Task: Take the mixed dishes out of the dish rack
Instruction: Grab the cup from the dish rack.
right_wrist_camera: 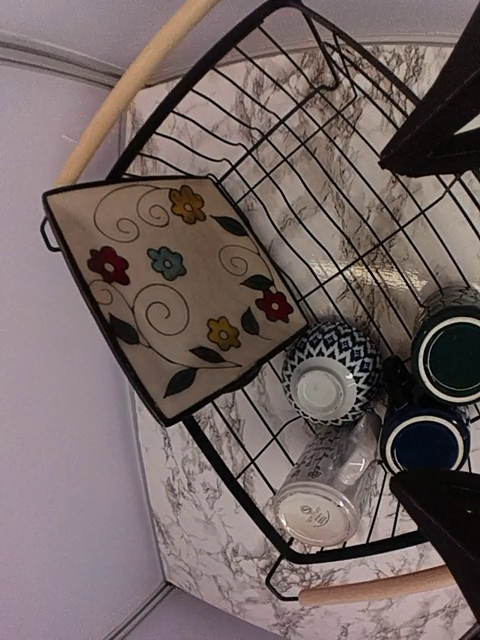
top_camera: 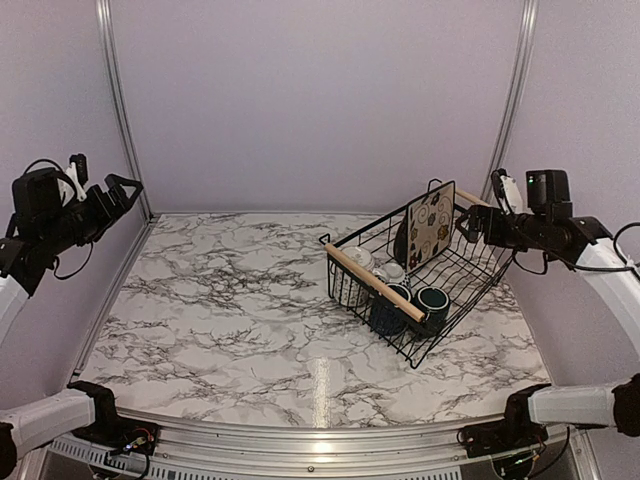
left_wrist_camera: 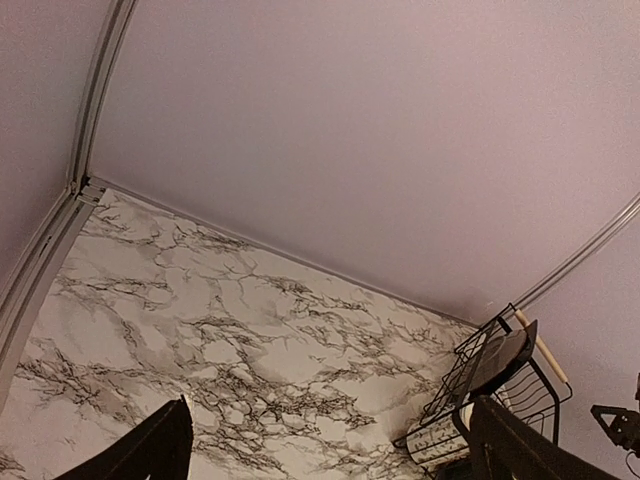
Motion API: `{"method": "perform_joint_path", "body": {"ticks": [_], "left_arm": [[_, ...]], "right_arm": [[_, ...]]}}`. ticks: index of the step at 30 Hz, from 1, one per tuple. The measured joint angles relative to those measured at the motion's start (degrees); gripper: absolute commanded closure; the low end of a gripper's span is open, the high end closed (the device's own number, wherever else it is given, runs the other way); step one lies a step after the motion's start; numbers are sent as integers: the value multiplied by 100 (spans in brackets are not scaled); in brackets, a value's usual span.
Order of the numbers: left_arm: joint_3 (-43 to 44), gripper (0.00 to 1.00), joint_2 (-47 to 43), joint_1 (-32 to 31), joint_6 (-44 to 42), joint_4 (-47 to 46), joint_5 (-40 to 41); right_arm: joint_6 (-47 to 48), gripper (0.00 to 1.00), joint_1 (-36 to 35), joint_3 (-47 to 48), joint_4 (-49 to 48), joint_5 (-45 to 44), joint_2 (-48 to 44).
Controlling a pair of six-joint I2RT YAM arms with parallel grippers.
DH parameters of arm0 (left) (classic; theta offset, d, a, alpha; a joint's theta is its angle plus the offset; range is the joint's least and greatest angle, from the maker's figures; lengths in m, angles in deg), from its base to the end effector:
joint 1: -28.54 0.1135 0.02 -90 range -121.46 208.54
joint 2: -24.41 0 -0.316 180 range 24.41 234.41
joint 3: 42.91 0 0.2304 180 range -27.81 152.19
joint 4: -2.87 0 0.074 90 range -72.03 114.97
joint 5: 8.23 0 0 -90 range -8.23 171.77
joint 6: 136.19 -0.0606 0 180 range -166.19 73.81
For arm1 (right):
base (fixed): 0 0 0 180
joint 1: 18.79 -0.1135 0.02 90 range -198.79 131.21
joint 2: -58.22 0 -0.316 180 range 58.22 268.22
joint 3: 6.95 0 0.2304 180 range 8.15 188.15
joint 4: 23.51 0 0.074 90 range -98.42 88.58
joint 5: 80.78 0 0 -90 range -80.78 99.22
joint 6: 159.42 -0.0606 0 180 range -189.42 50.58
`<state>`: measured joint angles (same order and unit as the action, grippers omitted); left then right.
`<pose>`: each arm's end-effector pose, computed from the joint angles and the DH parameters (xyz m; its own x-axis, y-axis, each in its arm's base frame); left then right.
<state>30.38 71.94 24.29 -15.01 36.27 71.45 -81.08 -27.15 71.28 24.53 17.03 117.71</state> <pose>0.1454 -0.0217 0.4290 -0.2429 -0.4927 -0.8356 0.1452 0.8332 -0.5335 0.1914 0.0364 0.3942 -0.5270 0.1249 -0.8406 -0.1580 0.9575 0.2414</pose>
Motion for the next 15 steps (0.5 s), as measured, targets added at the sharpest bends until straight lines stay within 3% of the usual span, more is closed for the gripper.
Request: {"method": "perform_joint_path", "body": {"ticks": [4, 10, 15], "left_arm": [[-85, 1, 98, 2, 103, -4, -205], [-125, 1, 286, 2, 227, -9, -461], [-149, 1, 310, 2, 251, -13, -529]], "right_arm": [[153, 2, -459, 61, 448, 44, 442], [299, 2, -1318, 546, 1080, -723, 1401], [378, 1, -1582, 651, 1460, -1064, 1912]]}}
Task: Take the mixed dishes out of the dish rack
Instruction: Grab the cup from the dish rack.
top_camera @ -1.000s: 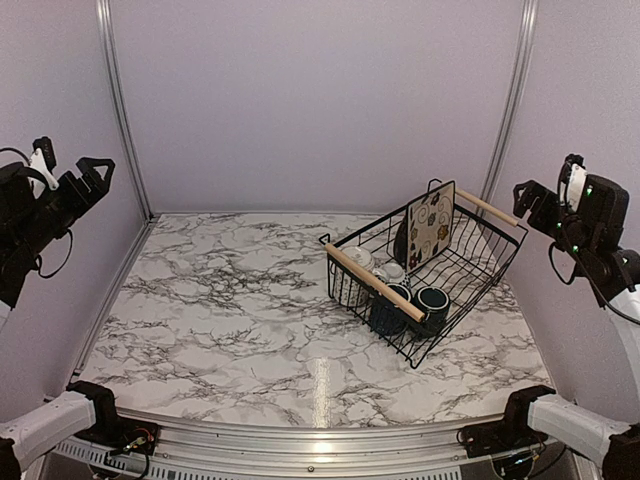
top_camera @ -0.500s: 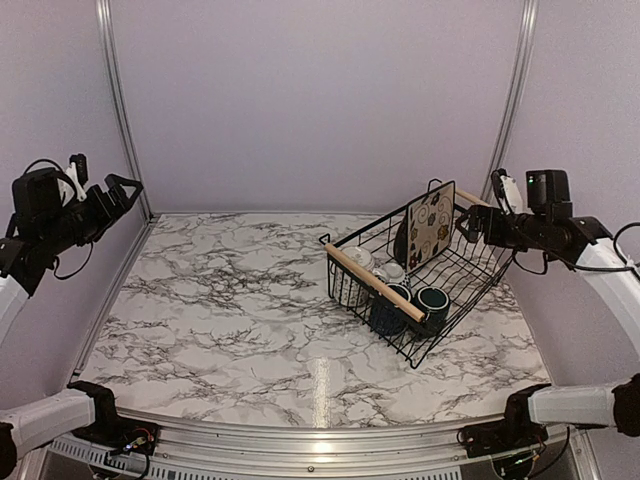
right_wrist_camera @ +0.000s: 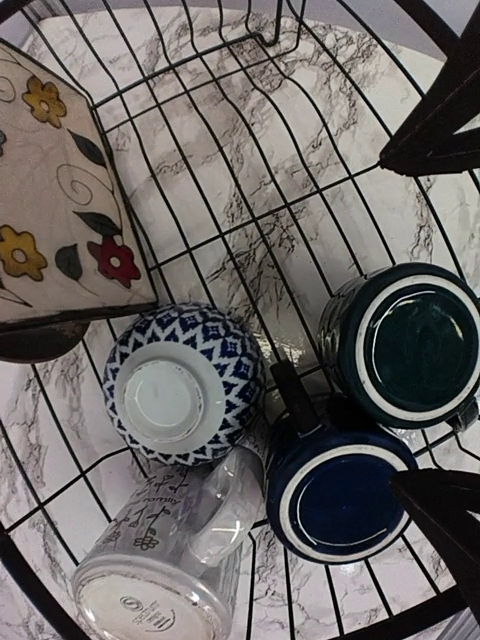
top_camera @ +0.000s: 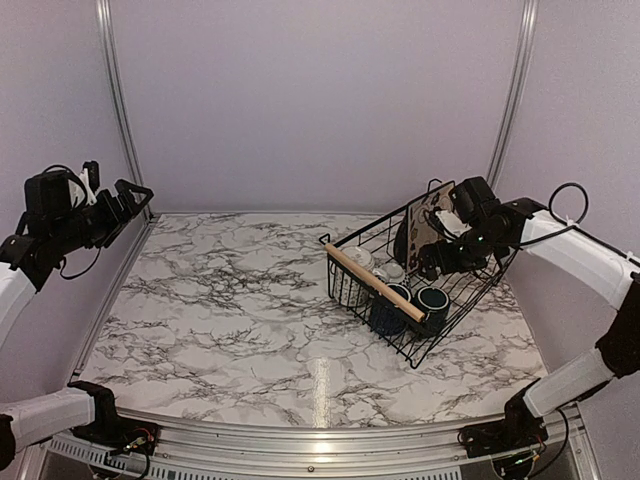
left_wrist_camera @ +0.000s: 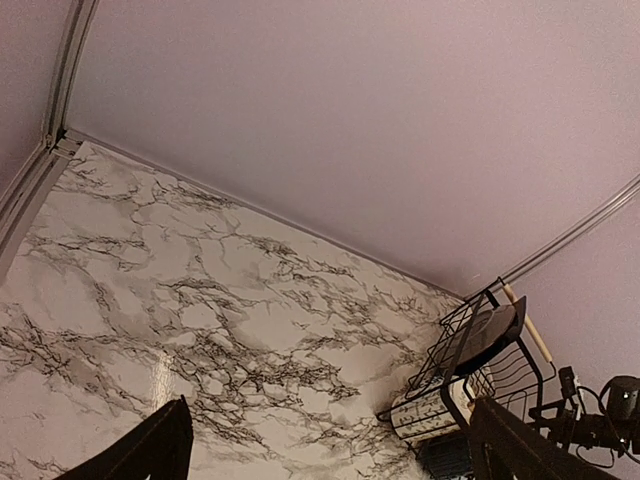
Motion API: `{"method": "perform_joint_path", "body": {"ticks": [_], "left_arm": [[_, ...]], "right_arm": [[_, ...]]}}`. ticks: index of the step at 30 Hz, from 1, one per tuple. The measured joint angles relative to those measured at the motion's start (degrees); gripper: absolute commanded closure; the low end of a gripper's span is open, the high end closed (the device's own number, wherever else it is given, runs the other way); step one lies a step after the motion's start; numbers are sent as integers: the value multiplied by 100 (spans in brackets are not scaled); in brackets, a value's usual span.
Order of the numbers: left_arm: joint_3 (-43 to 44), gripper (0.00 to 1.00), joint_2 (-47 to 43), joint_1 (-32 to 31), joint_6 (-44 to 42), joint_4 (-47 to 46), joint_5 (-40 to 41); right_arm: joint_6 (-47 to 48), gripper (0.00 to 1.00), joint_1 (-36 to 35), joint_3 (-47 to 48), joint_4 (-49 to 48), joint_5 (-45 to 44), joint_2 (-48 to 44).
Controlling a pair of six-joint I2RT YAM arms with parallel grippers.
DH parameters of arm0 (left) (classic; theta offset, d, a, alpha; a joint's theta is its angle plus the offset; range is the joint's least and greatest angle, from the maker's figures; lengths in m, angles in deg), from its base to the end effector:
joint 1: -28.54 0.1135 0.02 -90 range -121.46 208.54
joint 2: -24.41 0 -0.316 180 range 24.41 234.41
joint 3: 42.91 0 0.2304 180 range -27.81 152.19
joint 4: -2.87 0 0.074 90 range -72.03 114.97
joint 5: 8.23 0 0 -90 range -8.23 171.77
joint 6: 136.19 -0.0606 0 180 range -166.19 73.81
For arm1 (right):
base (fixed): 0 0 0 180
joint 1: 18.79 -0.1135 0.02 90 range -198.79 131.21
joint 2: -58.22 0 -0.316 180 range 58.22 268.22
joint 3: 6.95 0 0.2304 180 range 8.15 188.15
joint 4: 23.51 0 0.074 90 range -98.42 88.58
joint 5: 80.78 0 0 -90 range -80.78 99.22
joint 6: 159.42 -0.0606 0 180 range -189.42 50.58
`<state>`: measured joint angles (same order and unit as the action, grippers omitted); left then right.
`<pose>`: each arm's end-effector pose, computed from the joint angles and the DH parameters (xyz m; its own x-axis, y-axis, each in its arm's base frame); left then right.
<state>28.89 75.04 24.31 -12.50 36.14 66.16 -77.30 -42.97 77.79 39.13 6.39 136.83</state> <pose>0.1622 -0.0283 0.4132 -0.3589 -0.5092 -0.7823 0.1615 0.7916 -0.5893 0.2392 0.1041 0.3357 -0.8063 -0.2119 -0.5522 -0.2763 0.9604 0.0349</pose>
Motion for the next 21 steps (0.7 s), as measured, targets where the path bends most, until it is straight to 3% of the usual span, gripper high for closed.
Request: {"method": "perform_joint_path", "body": {"ticks": [21], "left_arm": [[-192, 1, 109, 0, 0, -46, -50]], "right_arm": [[42, 2, -234, -398, 562, -125, 452]]}}
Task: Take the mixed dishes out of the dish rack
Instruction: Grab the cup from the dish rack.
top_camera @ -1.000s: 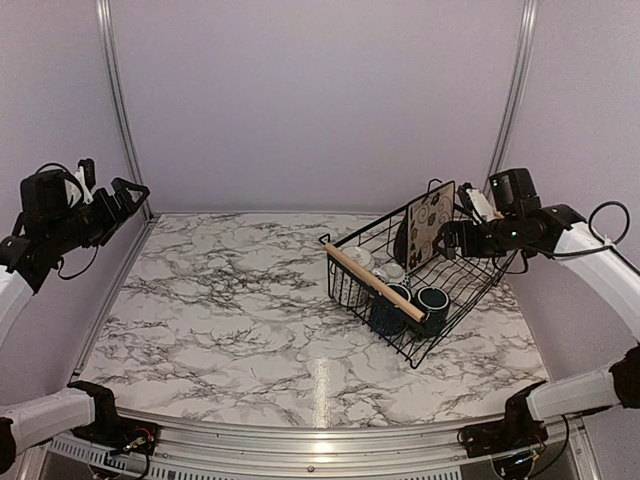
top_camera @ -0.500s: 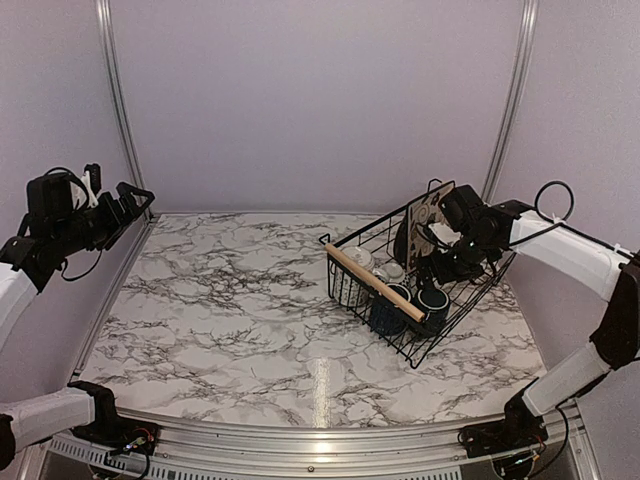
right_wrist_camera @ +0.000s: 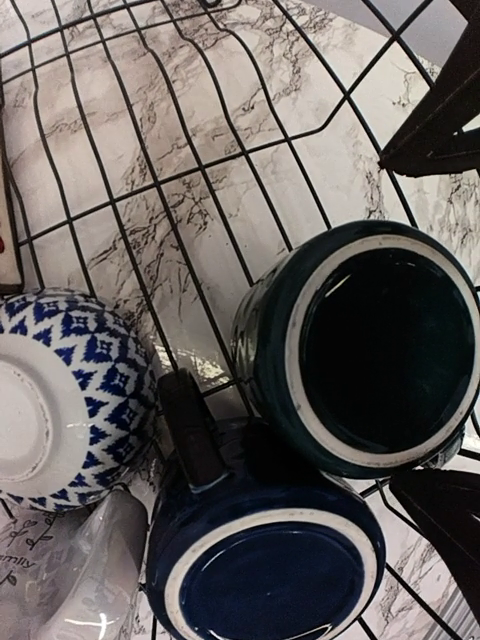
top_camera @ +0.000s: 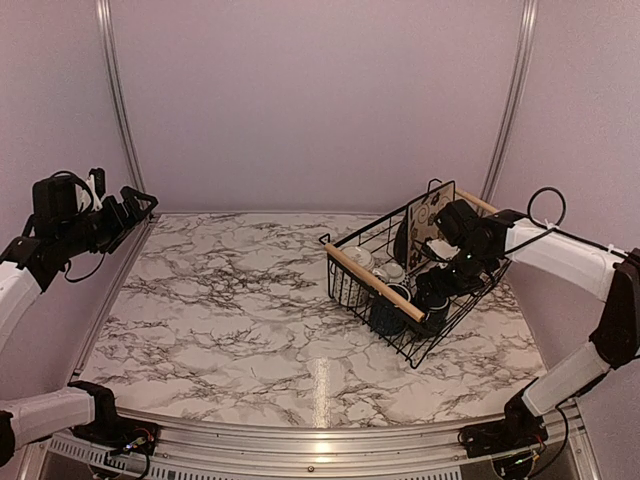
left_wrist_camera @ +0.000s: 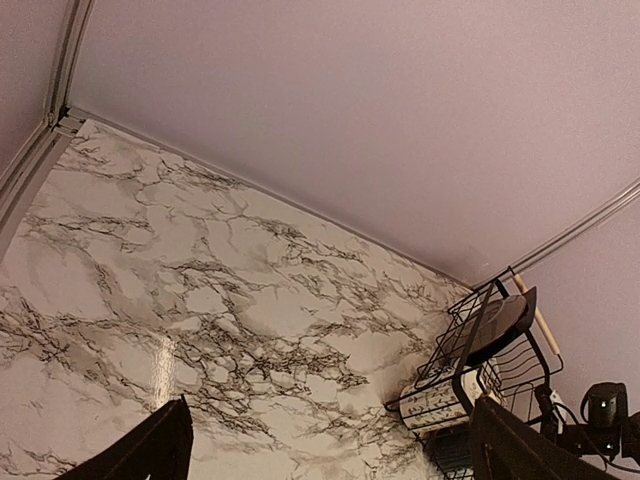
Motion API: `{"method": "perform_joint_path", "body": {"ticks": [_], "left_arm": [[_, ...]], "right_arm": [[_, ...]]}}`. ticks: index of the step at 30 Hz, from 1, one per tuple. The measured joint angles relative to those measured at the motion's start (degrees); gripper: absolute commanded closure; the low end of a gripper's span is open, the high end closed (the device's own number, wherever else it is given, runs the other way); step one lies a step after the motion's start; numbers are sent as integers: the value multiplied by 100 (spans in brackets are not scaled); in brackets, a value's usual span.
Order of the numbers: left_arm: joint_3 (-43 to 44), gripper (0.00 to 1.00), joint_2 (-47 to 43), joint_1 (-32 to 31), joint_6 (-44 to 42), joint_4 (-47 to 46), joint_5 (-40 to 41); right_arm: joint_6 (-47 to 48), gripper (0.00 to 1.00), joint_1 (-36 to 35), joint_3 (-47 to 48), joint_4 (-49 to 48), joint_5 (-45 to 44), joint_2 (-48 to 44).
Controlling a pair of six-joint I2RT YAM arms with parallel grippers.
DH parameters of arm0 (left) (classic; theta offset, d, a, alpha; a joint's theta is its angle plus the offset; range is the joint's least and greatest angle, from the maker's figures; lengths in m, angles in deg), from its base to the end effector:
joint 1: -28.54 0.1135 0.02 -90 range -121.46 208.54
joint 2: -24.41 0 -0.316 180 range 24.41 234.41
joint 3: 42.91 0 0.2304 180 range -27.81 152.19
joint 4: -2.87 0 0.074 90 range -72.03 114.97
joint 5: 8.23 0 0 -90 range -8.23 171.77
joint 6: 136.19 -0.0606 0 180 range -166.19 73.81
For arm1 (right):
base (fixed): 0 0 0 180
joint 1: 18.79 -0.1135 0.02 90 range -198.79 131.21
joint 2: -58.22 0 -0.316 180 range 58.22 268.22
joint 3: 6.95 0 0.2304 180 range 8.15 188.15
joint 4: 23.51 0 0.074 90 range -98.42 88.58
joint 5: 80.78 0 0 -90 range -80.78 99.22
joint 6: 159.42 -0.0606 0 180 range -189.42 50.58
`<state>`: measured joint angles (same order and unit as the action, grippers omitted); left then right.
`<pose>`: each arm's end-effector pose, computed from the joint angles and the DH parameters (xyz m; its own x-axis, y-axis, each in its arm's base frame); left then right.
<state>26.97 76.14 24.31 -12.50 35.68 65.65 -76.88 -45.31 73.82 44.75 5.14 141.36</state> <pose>0.1694 -0.0294 0.3999 -0.3979 -0.5049 -0.7660 0.1418 0.7910 -0.5951 0.2319 0.1109 0.2909 -0.8921 -0.3004 -0.3376 -0.3111 0.9501 -0.0235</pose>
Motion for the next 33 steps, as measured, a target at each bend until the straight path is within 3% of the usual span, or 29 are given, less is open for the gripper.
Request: {"method": "perform_joint_path", "body": {"ticks": [9, 24, 33], "left_arm": [[-35, 1, 4, 0, 2, -42, -44], [-35, 1, 28, 0, 2, -48, -66], [-55, 1, 94, -46, 85, -83, -170]], "right_arm": [[2, 10, -33, -26, -46, 24, 271], [2, 48, -90, -13, -70, -24, 415], [-114, 69, -98, 234, -251, -179, -267]]}}
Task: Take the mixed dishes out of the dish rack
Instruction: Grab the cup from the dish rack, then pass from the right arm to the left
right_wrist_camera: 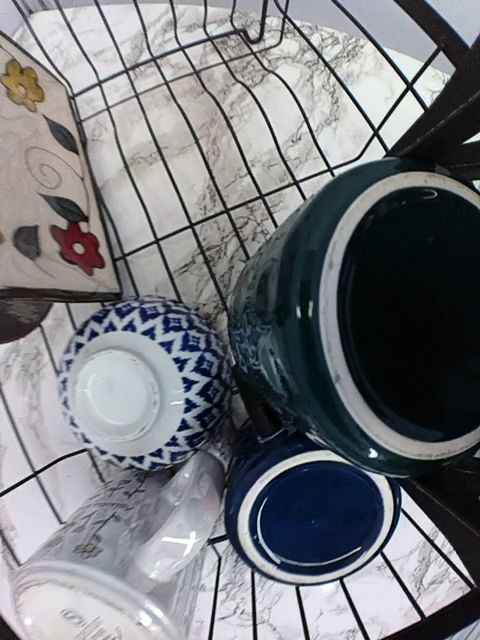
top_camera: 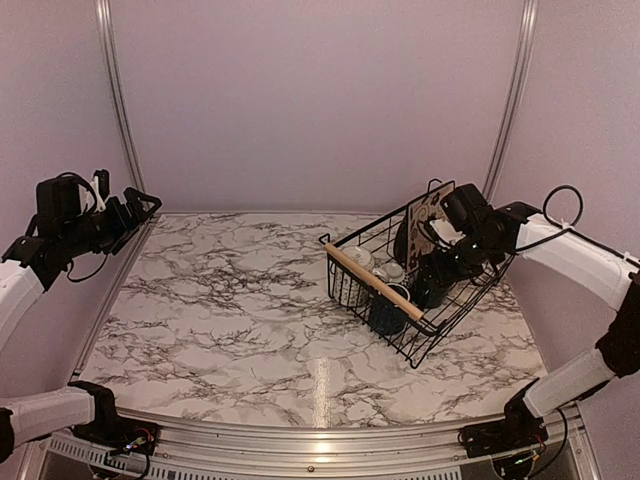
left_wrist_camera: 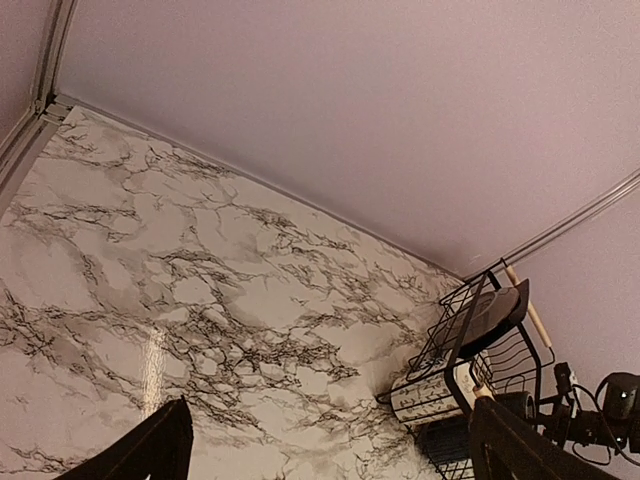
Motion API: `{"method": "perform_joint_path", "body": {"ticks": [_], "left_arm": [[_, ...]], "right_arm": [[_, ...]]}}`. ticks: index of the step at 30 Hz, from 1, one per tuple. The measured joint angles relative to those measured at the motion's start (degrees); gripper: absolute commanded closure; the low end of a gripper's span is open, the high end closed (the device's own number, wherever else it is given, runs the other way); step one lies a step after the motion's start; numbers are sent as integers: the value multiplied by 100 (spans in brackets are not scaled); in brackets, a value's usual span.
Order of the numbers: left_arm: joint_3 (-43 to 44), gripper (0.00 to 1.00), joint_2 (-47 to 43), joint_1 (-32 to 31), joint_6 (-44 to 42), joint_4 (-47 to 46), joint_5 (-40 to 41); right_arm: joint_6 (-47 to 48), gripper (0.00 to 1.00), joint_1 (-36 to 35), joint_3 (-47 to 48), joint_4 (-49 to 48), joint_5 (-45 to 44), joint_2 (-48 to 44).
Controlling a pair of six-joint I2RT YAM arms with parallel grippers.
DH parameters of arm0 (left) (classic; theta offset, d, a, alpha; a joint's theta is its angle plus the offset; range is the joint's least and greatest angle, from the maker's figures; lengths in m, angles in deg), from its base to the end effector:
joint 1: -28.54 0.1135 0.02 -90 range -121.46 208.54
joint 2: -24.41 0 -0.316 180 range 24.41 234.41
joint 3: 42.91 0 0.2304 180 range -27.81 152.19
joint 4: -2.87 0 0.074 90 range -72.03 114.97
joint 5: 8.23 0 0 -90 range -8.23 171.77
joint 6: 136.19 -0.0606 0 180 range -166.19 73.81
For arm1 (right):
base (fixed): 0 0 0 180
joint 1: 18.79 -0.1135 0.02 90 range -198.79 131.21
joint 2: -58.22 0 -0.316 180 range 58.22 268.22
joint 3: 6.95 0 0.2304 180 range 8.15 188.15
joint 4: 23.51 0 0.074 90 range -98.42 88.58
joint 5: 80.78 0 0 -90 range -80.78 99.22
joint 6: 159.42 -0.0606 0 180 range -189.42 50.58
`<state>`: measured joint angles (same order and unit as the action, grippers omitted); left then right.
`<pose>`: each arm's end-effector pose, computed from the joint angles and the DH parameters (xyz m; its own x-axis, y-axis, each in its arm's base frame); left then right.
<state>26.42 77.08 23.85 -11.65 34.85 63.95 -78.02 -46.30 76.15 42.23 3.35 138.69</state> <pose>0.1740 -0.0329 0.3960 -0.4278 -0.5065 -0.7486 0.1571 0.7740 -0.6134 0.2322 0.1139 0.3159 -0.8447 -0.2722 -0.4608 -0.2955 0.9551 -0.0226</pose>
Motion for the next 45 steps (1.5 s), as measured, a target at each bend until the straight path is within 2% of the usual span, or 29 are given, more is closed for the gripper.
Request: {"method": "perform_joint_path", "body": {"ticks": [9, 16, 23, 30, 39, 45], "left_arm": [[-251, 1, 44, -433, 238, -354, -37], [-332, 1, 514, -1523, 522, -789, 35], [-216, 1, 1174, -2616, 660, -1281, 140], [87, 1, 1593, -3432, 761, -1969, 79], [87, 1, 1834, -3971, 1427, -3591, -426], [-13, 1, 1939, -4140, 1731, -4282, -599]], "right_arm": [[-234, 74, -2, 37, -699, -111, -761], [-549, 76, -4, -398, -1725, 175, -1698], [-831, 77, -4, -855, -2730, 997, -2146], [-942, 78, -4, -1106, -3482, 1836, -2321], [-1272, 82, -9, -1397, -4903, 3316, -2162], [-1705, 83, -11, -1663, -5565, 3974, -1794]]}}
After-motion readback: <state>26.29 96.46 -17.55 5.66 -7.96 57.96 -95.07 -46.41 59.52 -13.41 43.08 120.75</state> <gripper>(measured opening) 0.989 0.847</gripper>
